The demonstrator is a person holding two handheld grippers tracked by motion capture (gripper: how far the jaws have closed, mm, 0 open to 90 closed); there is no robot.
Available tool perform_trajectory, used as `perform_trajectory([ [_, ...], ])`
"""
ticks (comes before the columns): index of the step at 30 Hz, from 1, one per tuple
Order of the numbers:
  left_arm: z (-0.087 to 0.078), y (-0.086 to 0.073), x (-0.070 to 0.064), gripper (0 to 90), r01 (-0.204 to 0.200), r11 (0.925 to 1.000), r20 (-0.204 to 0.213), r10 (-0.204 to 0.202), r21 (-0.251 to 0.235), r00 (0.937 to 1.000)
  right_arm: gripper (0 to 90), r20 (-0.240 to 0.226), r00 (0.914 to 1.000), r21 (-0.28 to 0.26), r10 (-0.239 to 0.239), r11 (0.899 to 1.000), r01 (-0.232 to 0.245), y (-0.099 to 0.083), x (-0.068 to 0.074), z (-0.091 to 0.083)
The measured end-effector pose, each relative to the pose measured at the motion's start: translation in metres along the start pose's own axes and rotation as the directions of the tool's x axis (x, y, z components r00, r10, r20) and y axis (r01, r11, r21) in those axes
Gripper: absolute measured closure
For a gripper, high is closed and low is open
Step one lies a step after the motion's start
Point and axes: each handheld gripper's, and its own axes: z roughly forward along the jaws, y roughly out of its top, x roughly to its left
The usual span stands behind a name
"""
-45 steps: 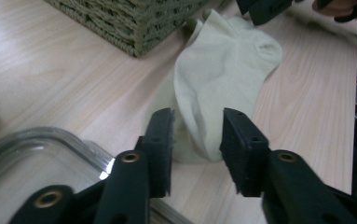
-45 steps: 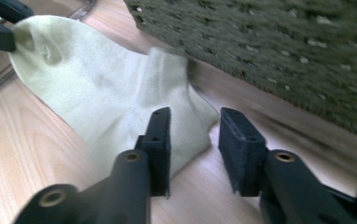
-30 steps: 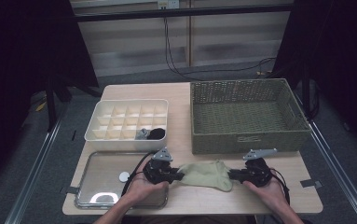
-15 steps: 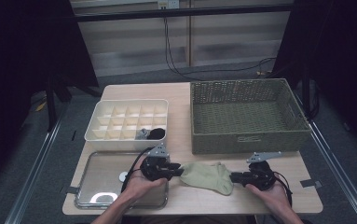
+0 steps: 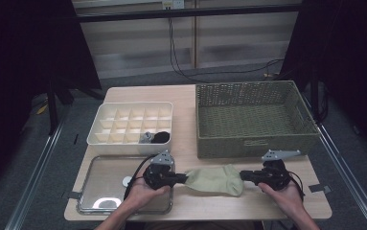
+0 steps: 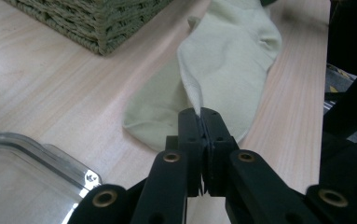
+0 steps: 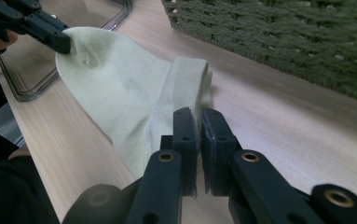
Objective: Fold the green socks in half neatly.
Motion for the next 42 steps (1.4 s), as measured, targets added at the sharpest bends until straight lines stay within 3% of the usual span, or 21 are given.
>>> perform_trajectory([
  [5, 0.001, -0.005, 0.001, 81.1, 0.008, 1.0, -0.016, -0.007, 0.006, 0.9998, 85.1, -0.005, 0.9999, 0.009, -0.009, 1.0, 0.009, 0.009, -0.003, 0.012],
  [7, 0.001, -0.003, 0.001, 74.3, -0.002, 1.0, -0.032, 0.002, -0.002, 0.9995, 84.6, 0.006, 1.0, 0.018, -0.008, 1.0, 0.008, 0.008, -0.005, 0.018],
  [8, 0.0, -0.001, 0.001, 66.9, -0.007, 1.0, -0.041, 0.007, -0.002, 0.9991, 84.5, 0.012, 0.9999, 0.026, -0.003, 1.0, 0.003, 0.006, -0.006, 0.021],
  [11, -0.002, 0.008, 0.004, 61.1, -0.008, 0.9995, -0.046, 0.007, -0.032, 0.9989, 83.9, 0.025, 0.9997, 0.036, -0.005, 0.999, 0.004, 0.004, -0.009, 0.024],
  [16, 0.003, 0.018, 0.011, 69.7, -0.014, 0.9997, -0.044, 0.013, -0.022, 0.9989, 83.2, 0.04, 0.9992, 0.07, -0.006, 0.998, 0.003, -0.001, -0.01, 0.03],
  [18, 0.006, 0.019, 0.016, 70.6, 0.017, 0.9994, -0.049, -0.018, -0.031, 0.9986, 83.0, 0.042, 0.9991, 0.07, -0.01, 0.998, 0.007, -0.001, -0.01, 0.031],
  [22, 0.016, 0.013, 0.019, 73.9, 0.023, 0.9991, -0.02, -0.022, 0.035, 0.9996, 82.4, 0.049, 0.9987, 0.068, -0.016, 0.998, 0.012, -0.001, -0.011, 0.032],
  [23, 0.02, 0.01, 0.019, 78.5, 0.014, 0.9965, 0.005, -0.015, 0.082, 0.9999, 82.1, 0.052, 0.9984, 0.07, -0.02, 0.997, 0.016, -0.001, -0.011, 0.033],
  [27, 0.021, 0.009, 0.017, 86.6, 0.005, 0.9955, 0.004, -0.005, 0.094, 1.0, 81.5, 0.051, 0.9986, 0.067, -0.016, 0.998, 0.013, -0.001, -0.011, 0.034],
  [28, 0.021, 0.009, 0.017, 87.1, 0.002, 0.9986, -0.001, -0.002, 0.052, 1.0, 81.5, 0.052, 0.9985, 0.066, -0.018, 0.998, 0.015, -0.001, -0.011, 0.034],
  [34, 0.015, 0.015, 0.019, 87.4, 0.007, 1.0, -0.072, -0.007, 0.003, 0.9974, 80.3, 0.068, 0.9974, 0.061, -0.025, 0.998, 0.021, -0.001, -0.01, 0.034],
  [37, 0.024, 0.01, 0.022, 87.0, 0.024, 0.999, -0.074, -0.022, 0.036, 0.997, 79.5, 0.065, 0.9976, 0.058, -0.022, 0.998, 0.018, -0.002, -0.011, 0.034],
  [38, 0.027, 0.008, 0.02, 86.9, 0.021, 0.9987, -0.056, -0.019, 0.046, 0.9983, 79.2, 0.067, 0.9975, 0.057, -0.02, 0.998, 0.016, -0.002, -0.01, 0.034],
  [40, 0.028, 0.007, 0.016, 85.6, 0.003, 0.9968, -0.064, 0.002, 0.08, 0.9979, 76.3, 0.075, 0.997, 0.055, -0.022, 0.998, 0.018, -0.002, -0.011, 0.034],
  [42, 0.029, 0.005, 0.014, 81.9, 0.01, 0.9972, -0.059, -0.005, 0.075, 0.9982, 73.3, 0.069, 0.9975, 0.047, -0.017, 0.999, 0.014, -0.003, -0.011, 0.032],
])
